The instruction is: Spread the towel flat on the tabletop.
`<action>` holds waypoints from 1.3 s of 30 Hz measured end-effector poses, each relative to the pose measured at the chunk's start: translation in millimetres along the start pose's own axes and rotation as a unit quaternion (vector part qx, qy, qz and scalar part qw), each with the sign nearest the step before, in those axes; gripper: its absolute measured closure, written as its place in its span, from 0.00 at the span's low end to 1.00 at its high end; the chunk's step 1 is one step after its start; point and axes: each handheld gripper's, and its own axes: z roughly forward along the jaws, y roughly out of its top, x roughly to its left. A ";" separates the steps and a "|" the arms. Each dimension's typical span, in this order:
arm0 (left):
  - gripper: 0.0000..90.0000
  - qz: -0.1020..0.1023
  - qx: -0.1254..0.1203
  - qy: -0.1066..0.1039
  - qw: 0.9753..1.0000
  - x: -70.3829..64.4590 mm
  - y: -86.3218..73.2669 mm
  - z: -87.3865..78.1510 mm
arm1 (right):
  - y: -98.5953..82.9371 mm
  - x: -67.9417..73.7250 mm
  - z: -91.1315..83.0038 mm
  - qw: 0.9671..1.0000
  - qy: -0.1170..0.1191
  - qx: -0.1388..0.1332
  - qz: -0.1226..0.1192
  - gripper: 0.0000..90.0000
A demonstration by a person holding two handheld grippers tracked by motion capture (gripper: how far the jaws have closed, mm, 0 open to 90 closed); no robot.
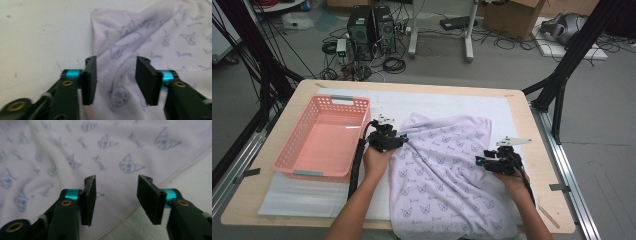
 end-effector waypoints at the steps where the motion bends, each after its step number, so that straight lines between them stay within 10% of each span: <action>1: 0.56 -0.009 -0.008 -0.007 1.000 -0.2 -2.5 -3.3 | 0.6 3.1 2.3 0.999 -0.022 0.004 -0.030 0.74; 3: 0.53 -0.017 -0.005 -0.017 1.000 -0.5 -6.7 -7.9 | 4.7 3.6 3.5 0.997 -0.041 0.010 -0.063 0.97; 6: 0.53 -0.008 -0.003 -0.024 1.000 -3.4 -13.5 -14.3 | 12.2 -6.2 8.5 0.994 -0.087 0.007 -0.073 0.98; 13: 0.52 -0.002 0.019 -0.046 0.999 -11.2 -26.9 -24.3 | 25.9 -48.6 10.5 0.978 -0.204 -0.046 0.007 0.98; 19: 0.48 0.006 0.055 -0.108 0.993 -26.4 -29.8 -18.0 | 26.8 -40.2 -3.8 0.984 -0.158 -0.076 0.018 0.78; 25: 0.70 0.099 0.058 -0.044 0.992 -48.7 -34.5 -10.6 | 19.8 -24.1 -25.1 0.989 -0.115 -0.090 0.008 0.68; 27: 0.94 0.048 0.051 -0.058 0.996 -39.7 -33.3 -8.6 | 17.7 -20.3 -28.3 0.990 -0.109 -0.090 0.002 0.68; 29: 0.95 0.042 0.036 -0.021 0.998 -31.3 -30.7 -8.2 | 16.7 -16.2 -30.6 0.991 -0.097 -0.088 -0.001 0.68; 34: 0.96 -0.033 -0.005 0.027 0.999 4.4 -27.5 -14.1 | 5.5 -5.2 -34.3 0.994 -0.054 -0.091 0.002 0.63; 39: 0.76 -0.035 0.001 -0.004 0.999 1.5 -27.0 -18.6 | -12.4 1.5 -35.7 0.997 -0.030 -0.075 0.004 0.59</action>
